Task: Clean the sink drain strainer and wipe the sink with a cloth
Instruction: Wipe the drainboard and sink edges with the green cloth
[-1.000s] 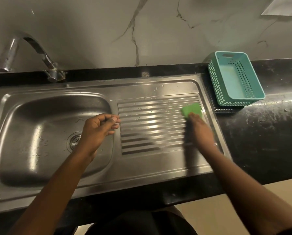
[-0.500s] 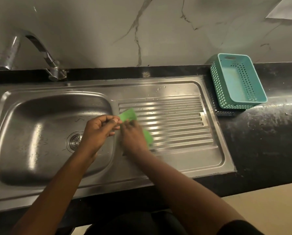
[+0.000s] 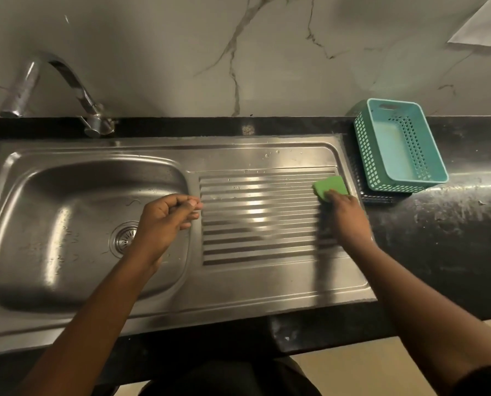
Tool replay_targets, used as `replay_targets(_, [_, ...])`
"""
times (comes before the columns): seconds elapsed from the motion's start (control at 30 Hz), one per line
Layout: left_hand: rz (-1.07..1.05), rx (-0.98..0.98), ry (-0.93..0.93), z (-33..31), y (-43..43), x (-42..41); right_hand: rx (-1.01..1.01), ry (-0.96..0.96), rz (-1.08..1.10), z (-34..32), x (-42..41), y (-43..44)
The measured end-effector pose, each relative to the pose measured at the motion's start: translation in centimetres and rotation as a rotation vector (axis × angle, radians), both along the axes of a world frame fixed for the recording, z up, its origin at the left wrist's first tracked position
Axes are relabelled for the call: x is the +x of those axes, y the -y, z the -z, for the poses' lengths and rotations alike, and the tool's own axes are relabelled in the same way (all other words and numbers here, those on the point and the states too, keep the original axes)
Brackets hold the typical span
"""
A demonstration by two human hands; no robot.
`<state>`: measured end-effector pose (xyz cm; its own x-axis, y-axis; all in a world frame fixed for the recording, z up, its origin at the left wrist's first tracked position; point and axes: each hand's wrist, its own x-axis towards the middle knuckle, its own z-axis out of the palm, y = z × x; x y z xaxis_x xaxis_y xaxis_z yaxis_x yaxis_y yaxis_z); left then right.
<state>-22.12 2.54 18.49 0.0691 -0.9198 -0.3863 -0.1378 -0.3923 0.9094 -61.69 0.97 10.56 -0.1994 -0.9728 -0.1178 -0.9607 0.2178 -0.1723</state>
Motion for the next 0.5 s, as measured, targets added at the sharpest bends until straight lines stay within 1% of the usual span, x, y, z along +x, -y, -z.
replay_targets(0.03, [0.000, -0.001, 0.000, 0.0, 0.0, 0.1, 0.000, 0.005, 0.041, 0.0, 0.0, 0.4])
replay_targets(0.1, [-0.012, -0.006, -0.003, -0.1, -0.1, 0.5, -0.021, 0.034, 0.133, 0.3, 2.6, 0.9])
replay_targets(0.17, [-0.025, -0.007, -0.007, -0.3, -0.1, 1.0, -0.034, 0.063, 0.130, 0.8, 7.3, 1.0])
replay_targets(0.2, [-0.030, -0.007, -0.009, -0.4, -0.1, 1.3, -0.040, 0.081, 0.082, 1.0, 10.1, 0.8])
replay_targets(0.37, [-0.054, -0.010, -0.010, -0.8, 0.0, 2.1, -0.039, 0.168, -0.306, 0.8, 24.8, 0.3])
replay_targets(0.43, [-0.061, -0.017, 0.001, -1.1, 0.1, 2.4, 0.009, 0.163, -0.433, 0.3, 28.3, 0.7])
replay_targets(0.5, [-0.056, -0.025, 0.016, -1.2, 0.2, 2.5, 0.046, 0.117, -0.579, 0.4, 29.0, 1.1])
